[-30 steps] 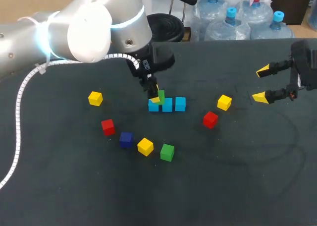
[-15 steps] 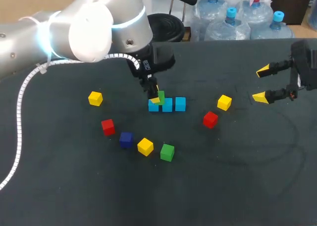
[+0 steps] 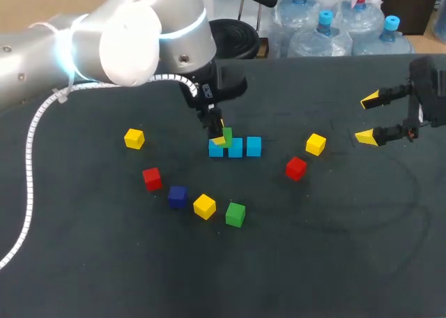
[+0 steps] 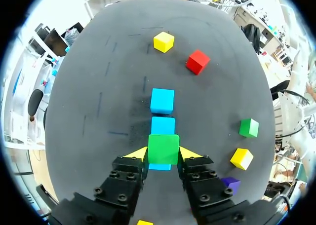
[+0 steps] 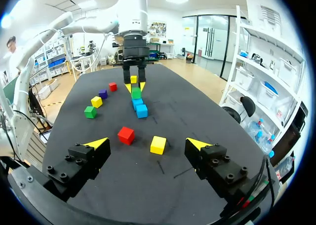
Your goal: Place the blue cubes, place green cubes on the blue cubes, place the yellow cubes on the green cubes, then place the red cubes on the yellow cubes, and place purple cube on the red cubes.
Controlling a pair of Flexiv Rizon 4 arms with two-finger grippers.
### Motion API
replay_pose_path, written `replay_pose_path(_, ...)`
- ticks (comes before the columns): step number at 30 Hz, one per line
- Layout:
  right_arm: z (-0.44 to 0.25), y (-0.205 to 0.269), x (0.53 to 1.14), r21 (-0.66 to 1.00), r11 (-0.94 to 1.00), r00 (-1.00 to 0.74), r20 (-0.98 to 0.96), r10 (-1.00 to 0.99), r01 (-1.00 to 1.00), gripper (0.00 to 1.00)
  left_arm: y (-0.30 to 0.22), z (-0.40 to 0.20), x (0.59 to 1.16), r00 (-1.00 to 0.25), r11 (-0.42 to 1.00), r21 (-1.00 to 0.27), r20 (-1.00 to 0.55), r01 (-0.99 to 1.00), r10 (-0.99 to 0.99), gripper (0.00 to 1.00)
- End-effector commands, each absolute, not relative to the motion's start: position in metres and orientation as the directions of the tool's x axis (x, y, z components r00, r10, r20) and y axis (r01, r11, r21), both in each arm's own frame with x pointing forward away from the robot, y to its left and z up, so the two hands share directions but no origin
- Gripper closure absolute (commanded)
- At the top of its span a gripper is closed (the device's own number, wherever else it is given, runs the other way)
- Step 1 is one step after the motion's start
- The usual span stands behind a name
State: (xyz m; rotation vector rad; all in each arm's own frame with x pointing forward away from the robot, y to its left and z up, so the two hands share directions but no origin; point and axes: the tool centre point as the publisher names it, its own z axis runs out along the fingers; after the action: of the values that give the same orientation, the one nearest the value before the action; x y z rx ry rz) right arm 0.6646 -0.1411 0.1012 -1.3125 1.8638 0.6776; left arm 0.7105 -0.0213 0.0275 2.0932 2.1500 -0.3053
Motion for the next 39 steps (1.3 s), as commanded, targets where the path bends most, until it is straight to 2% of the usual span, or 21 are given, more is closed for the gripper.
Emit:
replay_pose_path(1,0.1007,-0.1408,0.6649,0.002,0.335,-0.197,-0.814,-0.547,-0.942,0.00,-0.0223,0.0277,0.7139,-0.030,0.017,-0.064,-0.223,0.998,0.974,1.00)
replay_pose_path(13,0.1007,-0.1408,0.6649,0.002,0.335,-0.197,-0.814,-0.547,-0.942,0.00,-0.0217,0.0278,0.7145,-0.029,0.015,-0.064,-0.222,0.998,0.975,1.00)
replay_pose_path(14,0.1007,-0.1408,0.6649,0.002,0.335,-0.197,-0.814,-0.547,-0.942,0.00,-0.0215,0.0279,0.7145,-0.029,0.015,-0.065,-0.222,0.998,0.975,0.99)
replay_pose_path(16,0.1007,-0.1408,0.6649,0.002,0.335,-0.197,-0.814,-0.547,-0.942,0.00,-0.0213,0.0280,0.7145,-0.029,0.015,-0.065,-0.222,0.998,0.975,0.90)
replay_pose_path(19,0.1007,-0.1408,0.6649,0.002,0.335,-0.197,-0.814,-0.547,-0.942,0.00,-0.0212,0.0280,0.7145,-0.030,0.016,-0.066,-0.221,0.998,0.975,0.87)
replay_pose_path(25,0.1007,-0.1408,0.6649,0.002,0.335,-0.197,-0.814,-0.547,-0.942,0.00,-0.0221,0.0268,0.7146,-0.027,0.013,-0.067,-0.220,0.998,0.975,0.89)
replay_pose_path(39,0.1007,-0.1408,0.6649,0.002,0.335,-0.197,-0.814,-0.547,-0.942,0.00,-0.0231,0.0260,0.7184,-0.025,0.012,-0.062,-0.216,0.998,0.976,0.82)
